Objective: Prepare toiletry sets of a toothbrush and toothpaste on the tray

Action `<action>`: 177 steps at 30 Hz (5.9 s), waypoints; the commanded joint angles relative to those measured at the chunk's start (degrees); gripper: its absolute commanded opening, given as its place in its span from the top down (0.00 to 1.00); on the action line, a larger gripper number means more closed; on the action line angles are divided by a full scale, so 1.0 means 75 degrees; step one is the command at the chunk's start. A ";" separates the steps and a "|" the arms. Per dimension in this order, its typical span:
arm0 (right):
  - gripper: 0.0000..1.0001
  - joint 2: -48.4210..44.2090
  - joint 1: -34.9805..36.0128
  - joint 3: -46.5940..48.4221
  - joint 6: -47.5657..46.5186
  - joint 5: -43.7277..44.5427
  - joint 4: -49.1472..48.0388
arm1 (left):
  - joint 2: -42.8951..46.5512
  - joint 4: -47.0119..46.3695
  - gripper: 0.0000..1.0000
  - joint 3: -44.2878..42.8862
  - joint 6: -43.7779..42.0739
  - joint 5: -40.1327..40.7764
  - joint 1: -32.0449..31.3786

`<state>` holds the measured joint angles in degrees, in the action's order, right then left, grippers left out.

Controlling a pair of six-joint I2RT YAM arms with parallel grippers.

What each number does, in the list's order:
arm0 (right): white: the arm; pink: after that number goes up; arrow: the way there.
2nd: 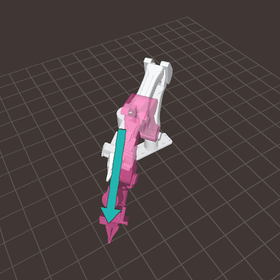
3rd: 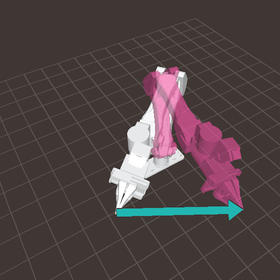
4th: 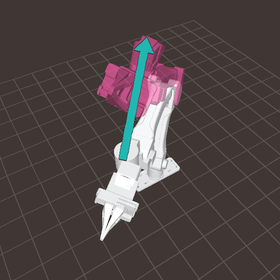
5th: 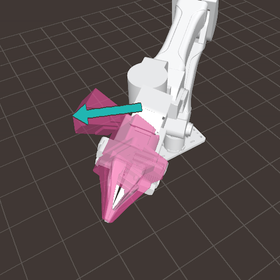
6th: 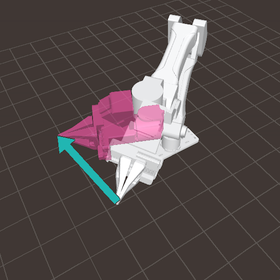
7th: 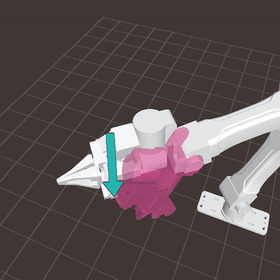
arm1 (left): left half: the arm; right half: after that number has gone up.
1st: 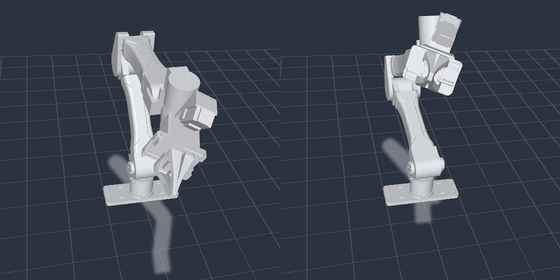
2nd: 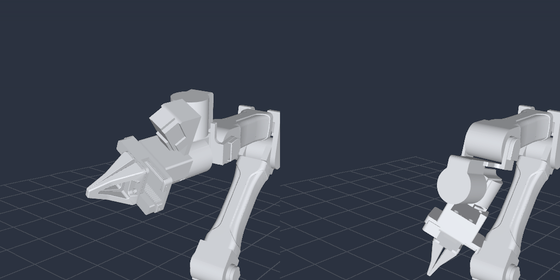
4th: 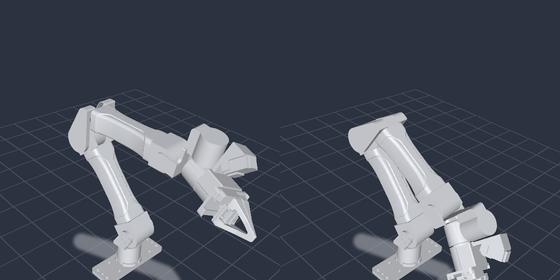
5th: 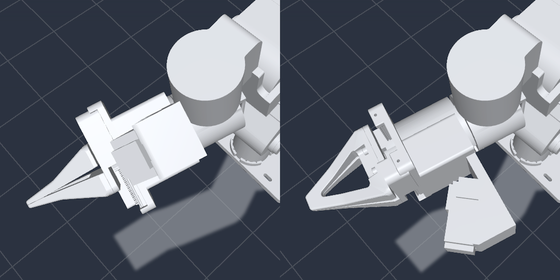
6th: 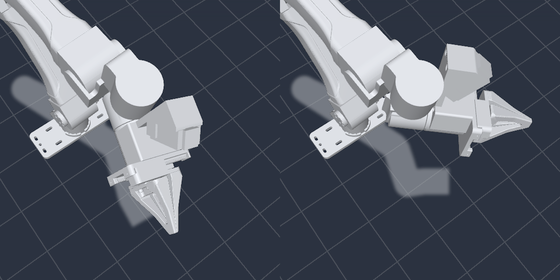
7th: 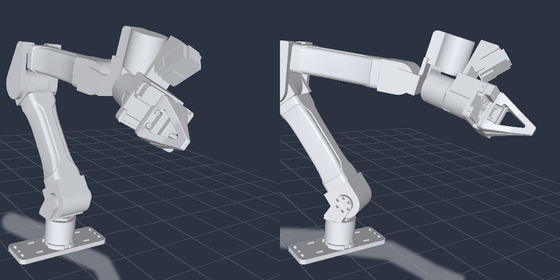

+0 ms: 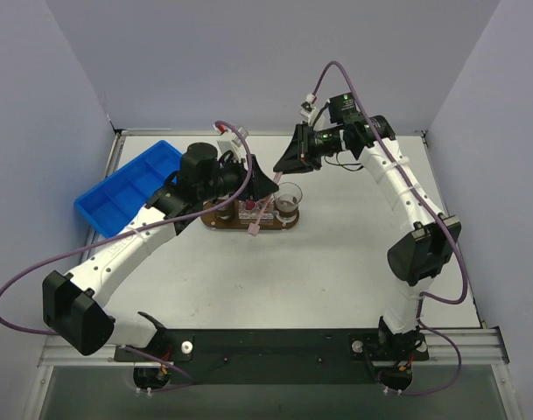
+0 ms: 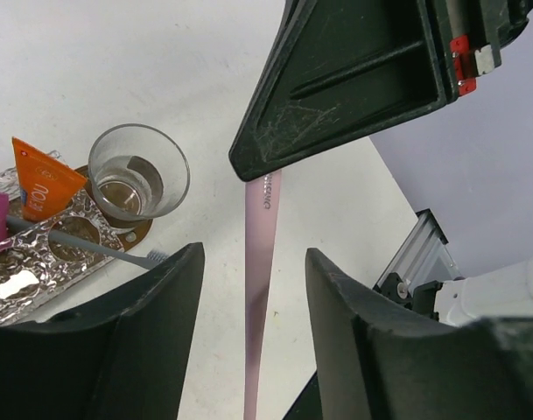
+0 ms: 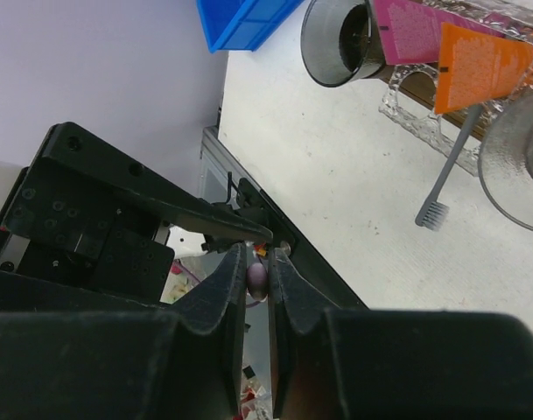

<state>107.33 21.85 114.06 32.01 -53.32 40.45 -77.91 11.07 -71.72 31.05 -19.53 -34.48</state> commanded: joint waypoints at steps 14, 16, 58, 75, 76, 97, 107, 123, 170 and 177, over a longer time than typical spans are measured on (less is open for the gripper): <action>1.00 -0.1689 -0.1073 -0.1673 0.1931 0.0102 -0.2287 | 0.0626 0.1828 0.35 -0.0304 -0.0882 -0.0630 -0.0032; 1.00 -0.1748 -0.1073 -0.1871 0.2106 0.0031 -0.2544 | 0.0673 0.1934 0.37 -0.0269 -0.0882 -0.0771 -0.0032; 0.50 -0.2252 -0.1436 -0.3009 0.1686 -0.0356 -0.2967 | 0.1715 0.6058 1.00 -0.0456 -0.3084 0.0575 0.0250; 0.50 -0.2932 -0.2139 -0.3150 0.1228 0.0019 -0.2838 | 0.1482 0.7255 1.00 -0.0011 -0.5006 0.1690 0.0425; 0.50 -0.2943 -0.2139 -0.3149 0.1228 0.0043 -0.2838 | 0.1366 0.7243 1.00 0.0012 -0.5030 0.1713 0.0449; 0.50 -0.2709 -0.2268 -0.2705 0.1181 0.0078 -0.2920 | -0.0041 0.7360 1.00 -0.0842 -0.5370 0.2251 0.1375; 0.50 -0.2603 -0.2327 -0.2646 0.1158 -0.0027 -0.2955 | -0.0663 0.7559 1.00 -0.1429 -0.5265 0.2510 0.1199; 0.50 -0.2674 -0.2444 -0.2880 0.1123 -0.0063 -0.2955 | -0.1377 0.7711 1.00 -0.2097 -0.5183 0.2545 0.0859; 0.50 -0.2697 -0.2702 -0.3302 0.0947 -0.0121 -0.2955 | -0.3440 0.8438 1.00 -0.3796 -0.3765 0.4127 -0.0090; 0.50 -0.2662 -0.2714 -0.3325 0.0947 -0.0121 -0.2967 | -0.3628 0.8847 1.00 -0.4218 -0.3273 0.4327 -0.0184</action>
<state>87.81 1.83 89.45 40.23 -52.66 19.97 -104.68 75.18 -99.63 2.96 10.46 -35.48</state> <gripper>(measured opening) 0.503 0.278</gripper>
